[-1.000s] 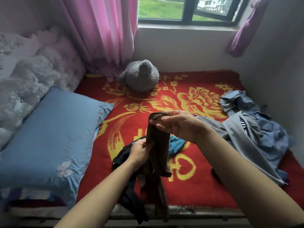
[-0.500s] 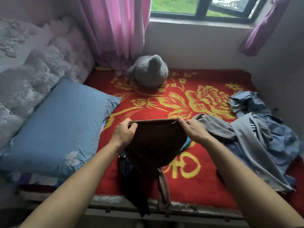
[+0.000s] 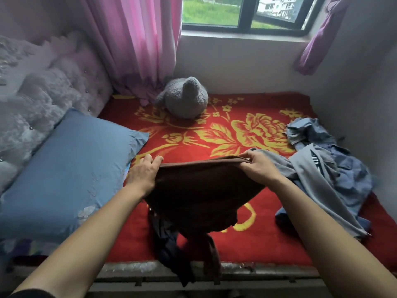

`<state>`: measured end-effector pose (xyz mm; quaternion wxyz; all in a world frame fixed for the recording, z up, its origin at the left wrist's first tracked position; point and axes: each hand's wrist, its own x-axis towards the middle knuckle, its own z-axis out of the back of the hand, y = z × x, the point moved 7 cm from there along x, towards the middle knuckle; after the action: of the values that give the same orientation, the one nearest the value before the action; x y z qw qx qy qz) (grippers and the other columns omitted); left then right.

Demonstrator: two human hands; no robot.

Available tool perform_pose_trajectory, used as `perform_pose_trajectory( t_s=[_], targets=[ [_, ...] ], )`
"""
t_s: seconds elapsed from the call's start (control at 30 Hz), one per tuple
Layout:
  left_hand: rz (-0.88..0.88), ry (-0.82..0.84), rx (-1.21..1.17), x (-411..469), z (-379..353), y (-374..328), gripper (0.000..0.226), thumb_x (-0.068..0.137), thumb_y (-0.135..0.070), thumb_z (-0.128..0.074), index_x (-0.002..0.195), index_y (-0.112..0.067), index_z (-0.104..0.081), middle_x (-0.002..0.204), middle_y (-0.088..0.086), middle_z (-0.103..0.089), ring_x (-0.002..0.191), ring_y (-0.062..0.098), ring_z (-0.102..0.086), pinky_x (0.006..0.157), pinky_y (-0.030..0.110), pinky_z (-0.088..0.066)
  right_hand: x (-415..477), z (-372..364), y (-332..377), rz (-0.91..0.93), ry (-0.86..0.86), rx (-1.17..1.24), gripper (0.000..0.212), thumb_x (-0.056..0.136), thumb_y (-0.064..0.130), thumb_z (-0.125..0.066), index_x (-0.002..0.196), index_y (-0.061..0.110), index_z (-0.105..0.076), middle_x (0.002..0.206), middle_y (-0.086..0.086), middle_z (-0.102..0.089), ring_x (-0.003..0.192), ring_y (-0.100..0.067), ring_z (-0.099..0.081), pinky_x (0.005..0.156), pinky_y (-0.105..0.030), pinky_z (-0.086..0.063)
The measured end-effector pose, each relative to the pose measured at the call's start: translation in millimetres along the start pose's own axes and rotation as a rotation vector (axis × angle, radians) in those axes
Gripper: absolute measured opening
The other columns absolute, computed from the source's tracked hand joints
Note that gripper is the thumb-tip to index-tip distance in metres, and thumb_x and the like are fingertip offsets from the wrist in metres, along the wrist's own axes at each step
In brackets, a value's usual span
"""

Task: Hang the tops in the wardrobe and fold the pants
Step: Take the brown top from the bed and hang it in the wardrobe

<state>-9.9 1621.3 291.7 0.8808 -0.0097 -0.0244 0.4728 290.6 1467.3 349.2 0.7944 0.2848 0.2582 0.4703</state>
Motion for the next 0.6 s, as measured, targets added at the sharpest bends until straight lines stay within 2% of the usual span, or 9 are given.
perform_pose_trajectory(
  t_s=[0.07, 0.17, 0.27, 0.33, 0.37, 0.43, 0.53, 0.57, 0.6],
  targets=[
    [0.011, -0.019, 0.008, -1, -7, 4, 0.051, 0.085, -0.003, -0.051, 0.132, -0.022, -0.046, 0.113, 0.009, -0.048, 0.106, 0.031, -0.053, 0.081, 0.042, -0.049, -7, 8, -2, -0.064, -0.005, 0.136, 0.015, 0.084, 0.027, -0.063, 0.077, 0.018, -0.074, 0.077, 0.001, -0.071, 0.068, -0.013, -0.065, 0.065, -0.031, -0.051],
    [0.212, -0.008, -0.142, -5, -22, 21, 0.036, 0.080, -0.003, -0.051, 0.111, -0.020, -0.059, 0.106, 0.011, -0.058, 0.099, 0.033, -0.058, 0.080, 0.039, -0.051, -15, 21, -12, -0.328, -0.051, 0.582, 0.019, 0.084, 0.028, -0.065, 0.082, 0.012, -0.074, 0.073, -0.009, -0.073, 0.063, -0.024, -0.069, 0.059, -0.033, -0.053],
    [0.563, 0.168, -0.700, -20, -44, 26, 0.018, 0.086, -0.006, -0.046, 0.094, -0.012, -0.061, 0.096, 0.018, -0.070, 0.080, 0.033, -0.070, 0.070, 0.038, -0.057, -18, 37, -12, -0.393, -0.206, 0.865, 0.016, 0.087, 0.020, -0.061, 0.094, 0.010, -0.072, 0.074, -0.011, -0.071, 0.059, -0.024, -0.068, 0.052, -0.031, -0.055],
    [0.653, 0.229, -1.080, -23, -43, 8, 0.015, 0.089, -0.004, -0.045, 0.087, -0.001, -0.060, 0.089, 0.024, -0.067, 0.074, 0.038, -0.070, 0.064, 0.048, -0.058, -16, 44, -11, -0.297, -0.220, 0.725, 0.024, 0.086, 0.015, -0.061, 0.109, 0.014, -0.066, 0.080, -0.008, -0.070, 0.063, -0.022, -0.067, 0.050, -0.026, -0.053],
    [0.608, 0.195, -1.143, -19, -30, -2, 0.014, 0.087, -0.004, -0.049, 0.086, 0.002, -0.061, 0.084, 0.023, -0.064, 0.073, 0.038, -0.069, 0.063, 0.051, -0.057, -17, 43, -10, -0.245, -0.185, 0.594, 0.037, 0.084, 0.013, -0.063, 0.120, 0.017, -0.060, 0.084, -0.007, -0.070, 0.065, -0.019, -0.066, 0.051, -0.025, -0.052],
    [0.446, 0.133, -1.238, -10, 10, -33, 0.013, 0.088, -0.005, -0.055, 0.090, 0.005, -0.064, 0.081, 0.020, -0.062, 0.069, 0.030, -0.065, 0.057, 0.043, -0.057, -19, 34, -6, -0.143, -0.071, 0.351, 0.072, 0.076, 0.015, -0.074, 0.139, 0.020, -0.042, 0.094, -0.008, -0.070, 0.076, -0.016, -0.066, 0.063, -0.027, -0.055],
    [0.150, 0.123, -1.545, -8, 85, -98, 0.013, 0.097, -0.007, -0.054, 0.099, 0.003, -0.061, 0.087, 0.020, -0.064, 0.072, 0.027, -0.064, 0.060, 0.034, -0.059, -34, -12, 8, -0.008, 0.198, 0.018, 0.125, 0.051, 0.056, -0.091, 0.151, 0.028, -0.022, 0.127, 0.001, -0.058, 0.118, -0.014, -0.055, 0.105, -0.035, -0.045],
    [0.048, 0.147, -1.635, -12, 108, -118, 0.010, 0.099, -0.008, -0.053, 0.098, -0.001, -0.060, 0.086, 0.018, -0.064, 0.071, 0.024, -0.064, 0.062, 0.034, -0.059, -40, -31, 13, 0.016, 0.267, -0.067, 0.126, 0.047, 0.070, -0.086, 0.149, 0.030, -0.025, 0.128, 0.006, -0.056, 0.120, -0.012, -0.054, 0.109, -0.036, -0.043],
    [-0.058, 0.181, -1.693, -18, 128, -136, 0.008, 0.099, -0.008, -0.052, 0.099, -0.003, -0.059, 0.086, 0.016, -0.064, 0.072, 0.022, -0.064, 0.064, 0.032, -0.059, -44, -48, 18, 0.049, 0.291, -0.141, 0.111, 0.052, 0.077, -0.079, 0.143, 0.030, -0.037, 0.124, 0.006, -0.061, 0.118, -0.014, -0.058, 0.106, -0.037, -0.045]
  ],
)
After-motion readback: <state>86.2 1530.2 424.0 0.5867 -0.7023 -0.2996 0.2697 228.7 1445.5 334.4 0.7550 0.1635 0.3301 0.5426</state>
